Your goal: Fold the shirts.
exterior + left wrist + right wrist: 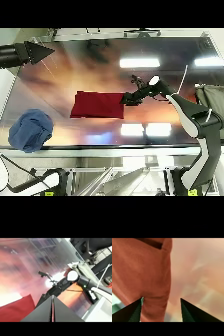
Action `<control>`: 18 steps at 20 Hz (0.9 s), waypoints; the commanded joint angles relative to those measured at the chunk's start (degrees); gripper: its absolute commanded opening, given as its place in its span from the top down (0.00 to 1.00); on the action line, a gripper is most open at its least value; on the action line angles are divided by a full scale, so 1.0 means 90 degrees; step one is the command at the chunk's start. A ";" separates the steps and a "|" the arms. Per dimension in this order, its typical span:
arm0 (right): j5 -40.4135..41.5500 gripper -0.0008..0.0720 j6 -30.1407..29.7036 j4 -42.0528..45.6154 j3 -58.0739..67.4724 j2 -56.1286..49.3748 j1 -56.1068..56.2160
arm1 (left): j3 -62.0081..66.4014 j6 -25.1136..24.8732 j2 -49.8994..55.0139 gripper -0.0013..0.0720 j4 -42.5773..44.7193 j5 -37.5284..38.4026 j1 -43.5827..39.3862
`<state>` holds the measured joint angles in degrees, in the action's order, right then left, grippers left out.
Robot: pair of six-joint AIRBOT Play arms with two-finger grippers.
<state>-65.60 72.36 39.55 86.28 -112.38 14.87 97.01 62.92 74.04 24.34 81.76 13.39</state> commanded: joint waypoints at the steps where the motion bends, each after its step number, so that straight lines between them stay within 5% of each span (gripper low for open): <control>1: 0.0219 0.22 -0.0607 -0.1246 -0.0005 -0.0180 0.0182 | -0.0002 0.0015 -0.0005 0.96 -0.0002 -0.0107 0.0005; 4: 0.0228 0.22 -0.0998 -0.2052 0.0010 -0.0172 0.0170 | -0.0002 0.0015 -0.0005 0.96 0.0000 -0.0090 0.0005; 14: 0.0787 0.22 -0.0964 -0.1972 0.0010 -0.0374 0.0702 | -0.0002 0.0015 -0.0005 0.96 0.0007 -0.0080 0.0002; 15: 0.0799 0.25 -0.0882 -0.1977 0.0010 -0.0425 0.0731 | -0.0002 0.0015 -0.0005 0.96 0.0007 -0.0078 0.0002; 16: 0.0794 0.39 -0.0862 -0.1974 0.0010 -0.0454 0.0746 | -0.0002 0.0015 -0.0005 0.96 0.0010 -0.0080 0.0002; 18: 0.0780 0.43 -0.0850 -0.2103 0.0015 -0.0447 0.0750 | -0.0002 0.0015 -0.0005 0.96 0.0010 -0.0080 0.0002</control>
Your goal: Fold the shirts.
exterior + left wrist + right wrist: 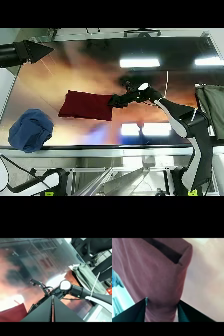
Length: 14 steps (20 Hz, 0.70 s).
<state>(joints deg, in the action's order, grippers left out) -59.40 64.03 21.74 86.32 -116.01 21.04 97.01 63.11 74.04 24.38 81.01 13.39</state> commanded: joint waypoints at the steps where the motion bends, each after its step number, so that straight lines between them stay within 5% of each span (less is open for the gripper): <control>1: 0.0049 0.79 0.0068 -0.0321 0.0012 -0.0039 0.0066 | -0.0002 -0.0010 -0.0005 0.96 0.0005 0.0002 0.0002; 3: -0.0007 0.97 0.0049 -0.0573 0.0078 -0.0032 0.0066 | -0.0002 -0.0010 -0.0005 0.96 0.0005 0.0002 0.0005; 8: -0.0092 0.96 0.0063 -0.0537 0.0313 0.0678 -0.0517 | -0.0002 -0.0010 -0.0005 0.96 0.0007 0.0002 0.0005; 14: 0.0238 0.96 0.1013 -0.0464 0.0381 0.2742 -0.3342 | -0.0002 -0.0010 -0.0005 0.96 0.0007 0.0000 0.0005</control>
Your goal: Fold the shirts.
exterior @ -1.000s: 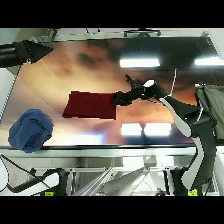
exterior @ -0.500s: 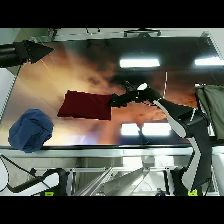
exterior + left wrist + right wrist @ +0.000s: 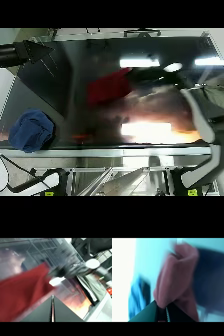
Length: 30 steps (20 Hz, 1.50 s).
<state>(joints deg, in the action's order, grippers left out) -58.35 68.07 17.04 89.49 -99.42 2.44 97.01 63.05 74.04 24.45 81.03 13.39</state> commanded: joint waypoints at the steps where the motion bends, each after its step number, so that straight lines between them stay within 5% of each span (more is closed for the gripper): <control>1: 0.0121 0.96 0.0879 0.0289 0.0029 0.1253 -0.1829 | -0.0002 -0.0002 -0.0005 0.96 0.0000 0.0000 0.0005; 4: -0.0155 0.96 0.2171 0.1525 0.0029 0.2273 -0.3614 | -0.0002 -0.0002 -0.0005 0.96 0.0000 0.0000 0.0005; 8: -0.1909 0.96 0.3327 0.3609 -0.0039 0.2815 -0.5663 | -0.0002 -0.0002 -0.0005 0.96 0.0000 -0.0002 0.0002; 11: -0.2992 0.96 0.3393 0.5734 -0.0746 0.2926 -0.6249 | -0.0002 0.0000 -0.0005 0.96 -0.0002 0.0005 -0.0005; 14: -0.2892 0.96 0.3398 0.6975 -0.2164 0.3082 -0.6409 | -0.0002 0.0002 -0.0005 0.96 -0.0002 0.0019 -0.0012; 23: -0.2589 0.94 0.3441 0.8512 -0.2994 0.2917 -0.6416 | -0.0002 0.0005 0.0024 0.96 -0.0007 0.0029 -0.0012; 24: -0.2569 0.77 0.3441 0.8507 -0.2994 0.2917 -0.6409 | -0.0002 0.0002 0.0056 0.96 -0.0005 0.0029 -0.0032; 25: -0.2574 0.40 0.3444 0.8485 -0.2980 0.2922 -0.6409 | -0.0002 0.0002 0.0083 0.96 0.0000 0.0027 -0.0061; 26: -0.2650 0.13 0.3444 0.8439 -0.2926 0.2922 -0.6409 | -0.0002 0.0005 0.0124 0.96 -0.0019 0.0027 -0.0100; 30: -0.3604 0.10 0.3592 0.7660 -0.1690 0.2922 -0.6339 | 0.0002 0.0000 0.0301 0.96 -0.0066 -0.0100 -0.0364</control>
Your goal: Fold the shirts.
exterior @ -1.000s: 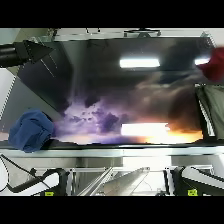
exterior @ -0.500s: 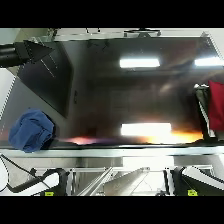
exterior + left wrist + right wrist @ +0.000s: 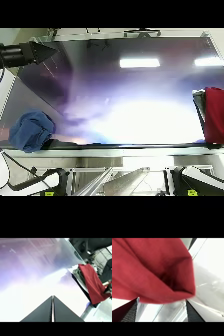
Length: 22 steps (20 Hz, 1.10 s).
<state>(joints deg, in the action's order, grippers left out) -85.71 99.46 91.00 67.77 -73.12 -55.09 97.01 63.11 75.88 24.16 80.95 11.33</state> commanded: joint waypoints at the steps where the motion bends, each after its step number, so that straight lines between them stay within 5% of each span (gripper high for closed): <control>1: -0.0726 0.16 0.0146 -0.0920 0.1260 0.0000 0.0180 | 0.0005 -0.0007 0.0097 0.96 -0.0032 -0.0221 -0.0175; 3: -0.0821 0.76 0.0146 -0.1683 0.2283 0.0012 0.0551 | 0.0007 -0.0007 0.0041 0.97 0.0029 -0.0578 -0.0172; 4: -0.0770 0.93 0.0143 -0.2089 0.2662 0.0051 0.0806 | 0.0007 -0.0005 -0.0034 0.97 0.0032 -0.0714 -0.0102; 9: -0.0432 0.96 -0.0032 -0.2951 0.2691 0.0644 0.2263 | 0.0012 0.0049 -0.0333 0.97 0.0036 -0.0151 0.0491; 13: -0.0175 0.96 -0.0488 -0.2953 0.0918 0.1996 0.3463 | -0.1234 0.0032 -0.0823 0.97 0.0063 0.0736 0.0563; 19: 0.0571 0.96 -0.0726 -0.2951 -0.3191 0.4660 0.4728 | -0.5022 -0.0053 -0.2565 0.97 0.1039 0.0092 -0.0168; 22: 0.0770 0.96 -0.0753 -0.2977 -0.4010 0.5146 0.4784 | -0.5996 -0.0051 -0.3186 0.97 0.1039 -0.0236 -0.0403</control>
<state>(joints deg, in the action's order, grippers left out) -81.38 93.69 64.49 41.01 -32.69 -14.06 52.66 62.72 52.60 31.88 81.60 9.80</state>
